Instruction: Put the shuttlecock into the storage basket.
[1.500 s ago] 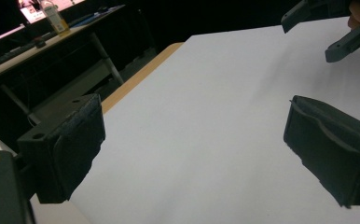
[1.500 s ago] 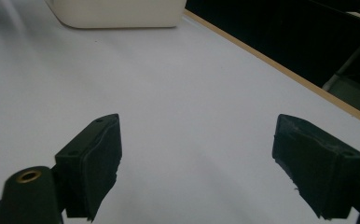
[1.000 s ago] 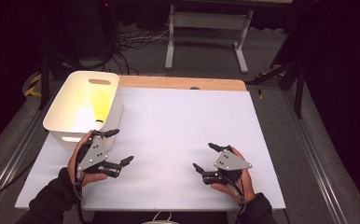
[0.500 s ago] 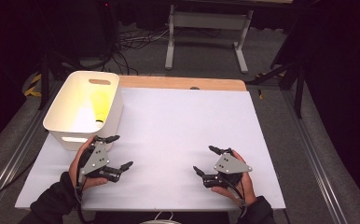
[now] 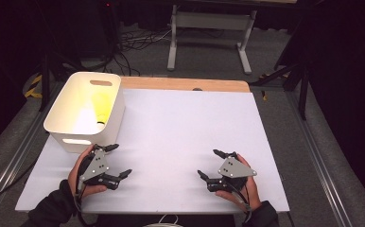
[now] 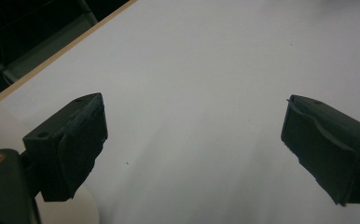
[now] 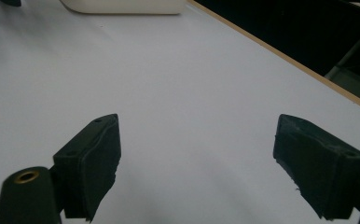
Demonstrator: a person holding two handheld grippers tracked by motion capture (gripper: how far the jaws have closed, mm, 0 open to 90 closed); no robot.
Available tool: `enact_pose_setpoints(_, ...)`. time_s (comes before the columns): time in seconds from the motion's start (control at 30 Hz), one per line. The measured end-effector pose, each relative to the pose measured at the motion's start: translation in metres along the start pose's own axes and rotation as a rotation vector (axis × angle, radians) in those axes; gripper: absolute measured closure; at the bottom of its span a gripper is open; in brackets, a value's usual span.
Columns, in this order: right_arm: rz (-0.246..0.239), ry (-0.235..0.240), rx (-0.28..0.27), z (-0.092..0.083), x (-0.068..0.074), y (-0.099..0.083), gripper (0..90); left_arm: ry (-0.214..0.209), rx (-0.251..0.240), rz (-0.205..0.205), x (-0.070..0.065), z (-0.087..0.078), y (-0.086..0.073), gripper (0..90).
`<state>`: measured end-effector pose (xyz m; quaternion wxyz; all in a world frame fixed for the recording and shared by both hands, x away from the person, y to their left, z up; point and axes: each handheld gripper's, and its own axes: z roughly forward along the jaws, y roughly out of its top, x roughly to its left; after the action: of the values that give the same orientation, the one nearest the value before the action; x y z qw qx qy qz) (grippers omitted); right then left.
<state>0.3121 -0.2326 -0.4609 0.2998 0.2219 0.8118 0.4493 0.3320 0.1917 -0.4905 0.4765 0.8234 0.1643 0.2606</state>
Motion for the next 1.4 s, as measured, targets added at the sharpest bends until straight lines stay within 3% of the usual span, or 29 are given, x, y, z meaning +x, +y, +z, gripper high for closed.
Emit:
enact_pose_setpoints(0.17, 0.011, -0.005, 0.007, 0.001, -0.002, -0.002, 13.1, -0.010, 0.020, -0.029, -0.001, -0.002, -0.006, 7.6)
enact_pose_setpoints(0.33, 0.020, -0.009, 0.005, 0.001, -0.005, -0.003, 11.8, 0.000, 0.027, -0.078, 0.001, -0.006, -0.008, 7.6)
enact_pose_setpoints(0.4, 0.023, -0.010, 0.005, 0.002, -0.006, -0.003, 11.3, 0.008, 0.042, -0.079, -0.001, -0.007, -0.010, 7.3)
enact_pose_setpoints(0.63, 0.026, -0.002, -0.003, 0.004, -0.005, -0.001, 10.1, 0.037, 0.024, -0.109, 0.001, -0.014, -0.012, 6.9)
enact_pose_setpoints(1.0, 0.027, -0.018, -0.015, 0.000, -0.007, -0.001, 10.1, 0.036, 0.028, -0.082, 0.001, -0.013, -0.011, 6.8)
enact_pose_setpoints(1.4, 0.017, -0.022, 0.001, 0.005, -0.001, 0.001, 10.3, 0.015, -0.001, -0.060, -0.001, -0.017, -0.009, 7.0)
